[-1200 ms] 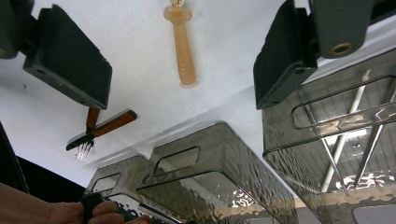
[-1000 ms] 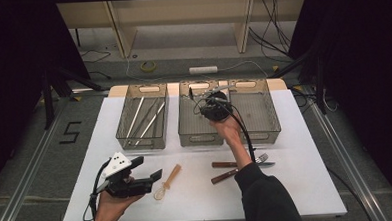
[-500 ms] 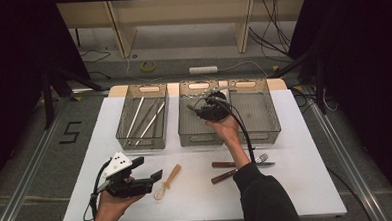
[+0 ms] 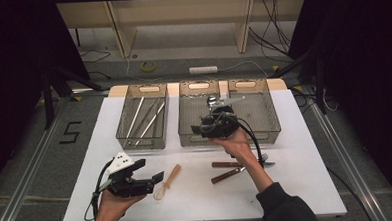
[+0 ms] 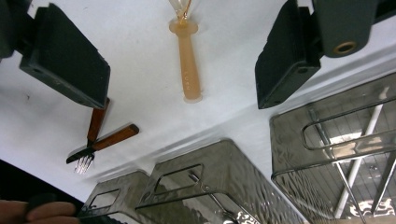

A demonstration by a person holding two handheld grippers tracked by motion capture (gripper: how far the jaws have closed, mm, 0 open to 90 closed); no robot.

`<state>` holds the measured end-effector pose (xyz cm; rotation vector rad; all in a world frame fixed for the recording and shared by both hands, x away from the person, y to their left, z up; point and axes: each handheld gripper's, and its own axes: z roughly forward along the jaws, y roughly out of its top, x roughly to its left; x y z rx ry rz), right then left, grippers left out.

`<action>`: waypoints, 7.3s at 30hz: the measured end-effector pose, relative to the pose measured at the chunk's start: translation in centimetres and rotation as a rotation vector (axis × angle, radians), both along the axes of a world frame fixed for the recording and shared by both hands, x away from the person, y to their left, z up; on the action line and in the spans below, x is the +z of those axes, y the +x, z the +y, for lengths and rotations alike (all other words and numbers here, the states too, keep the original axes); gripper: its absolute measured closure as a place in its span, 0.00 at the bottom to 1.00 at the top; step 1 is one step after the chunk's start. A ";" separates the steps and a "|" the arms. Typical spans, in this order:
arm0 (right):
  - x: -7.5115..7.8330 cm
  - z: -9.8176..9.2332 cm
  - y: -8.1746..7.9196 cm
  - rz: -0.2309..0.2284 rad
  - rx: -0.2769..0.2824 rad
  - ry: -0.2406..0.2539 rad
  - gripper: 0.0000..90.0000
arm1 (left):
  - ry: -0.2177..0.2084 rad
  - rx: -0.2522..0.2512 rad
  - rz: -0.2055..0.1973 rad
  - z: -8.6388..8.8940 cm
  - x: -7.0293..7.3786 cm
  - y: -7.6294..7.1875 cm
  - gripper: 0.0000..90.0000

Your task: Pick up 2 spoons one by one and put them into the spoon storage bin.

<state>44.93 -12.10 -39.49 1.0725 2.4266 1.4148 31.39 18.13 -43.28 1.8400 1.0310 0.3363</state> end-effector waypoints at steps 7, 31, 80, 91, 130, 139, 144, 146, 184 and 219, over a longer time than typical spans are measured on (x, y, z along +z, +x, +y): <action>-0.7 -1.7 -3.6 -0.014 0.050 0.044 0.40 | 0.022 0.000 0.035 -0.2 -0.2 0.3 0.19; -2.6 -5.9 -10.2 -0.057 0.028 0.101 0.33 | 0.114 -0.036 0.121 -1.2 -0.6 0.5 0.20; -3.9 -7.4 -13.2 -0.054 0.051 0.040 0.32 | 0.379 -0.125 0.373 -5.5 -3.5 4.5 0.61; -3.8 -7.2 -13.2 -0.058 0.050 0.040 0.32 | 0.449 -0.139 0.340 -6.6 -3.8 4.7 0.73; -3.6 -8.8 -13.3 -0.066 0.011 0.059 0.32 | 0.271 -0.138 0.176 -5.5 2.0 6.6 0.86; -3.5 -9.4 -13.7 -0.069 -0.004 0.062 0.32 | 0.209 -0.120 0.125 -6.2 3.9 9.1 0.86; -3.4 -9.9 -14.0 -0.078 -0.010 0.069 0.32 | 0.204 -0.112 0.100 -6.8 4.7 10.2 0.86; -3.4 -10.0 -14.1 -0.075 -0.013 0.070 0.32 | 0.192 -0.099 0.095 -6.9 5.0 10.6 0.86; -3.5 -10.3 -14.8 -0.080 0.007 0.075 0.32 | 0.084 -0.005 0.064 -11.1 5.9 19.0 0.86; -3.4 -10.4 -14.9 -0.085 0.013 0.084 0.31 | 0.043 0.024 0.082 -12.4 2.4 20.4 0.75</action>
